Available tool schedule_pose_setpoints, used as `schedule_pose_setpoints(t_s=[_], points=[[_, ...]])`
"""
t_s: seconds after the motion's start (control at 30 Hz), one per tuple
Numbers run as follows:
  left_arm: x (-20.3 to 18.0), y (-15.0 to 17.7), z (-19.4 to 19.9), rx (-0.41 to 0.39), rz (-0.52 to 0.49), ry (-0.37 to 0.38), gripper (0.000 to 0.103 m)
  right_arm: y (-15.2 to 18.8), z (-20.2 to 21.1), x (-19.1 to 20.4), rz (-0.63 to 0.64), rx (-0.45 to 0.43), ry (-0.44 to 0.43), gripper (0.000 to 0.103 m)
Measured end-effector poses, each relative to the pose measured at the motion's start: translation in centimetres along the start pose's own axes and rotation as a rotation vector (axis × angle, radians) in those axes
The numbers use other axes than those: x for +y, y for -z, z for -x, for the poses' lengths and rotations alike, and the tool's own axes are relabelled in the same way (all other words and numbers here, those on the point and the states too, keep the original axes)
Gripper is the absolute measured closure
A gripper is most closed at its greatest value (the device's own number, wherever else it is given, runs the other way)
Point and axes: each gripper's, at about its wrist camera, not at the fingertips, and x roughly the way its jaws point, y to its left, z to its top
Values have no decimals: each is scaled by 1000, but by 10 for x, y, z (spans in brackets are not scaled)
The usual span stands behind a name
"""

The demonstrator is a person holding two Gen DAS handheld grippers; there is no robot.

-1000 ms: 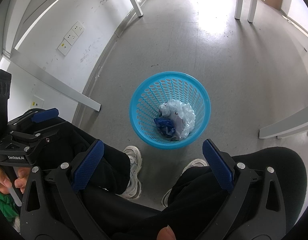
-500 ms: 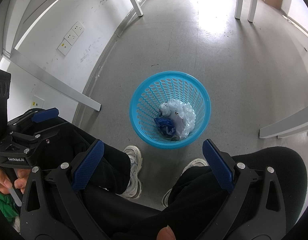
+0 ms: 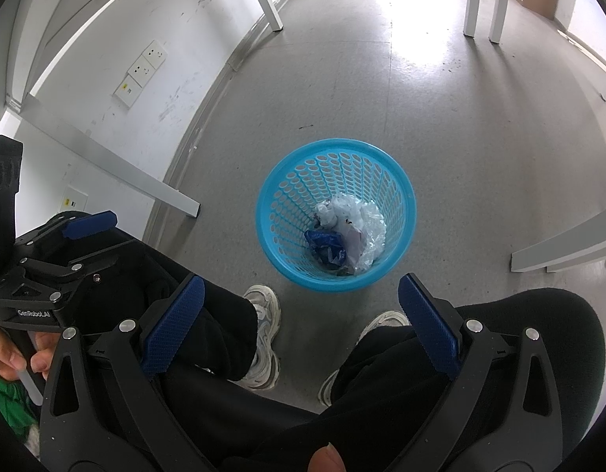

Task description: Collect trash

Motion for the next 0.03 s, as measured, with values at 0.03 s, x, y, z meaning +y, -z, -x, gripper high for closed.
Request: schedule_pose_setpoints(t_s=[0.03], points=[[0, -1, 0, 0, 0, 0, 6, 0, 0, 0, 0, 0, 0, 9]])
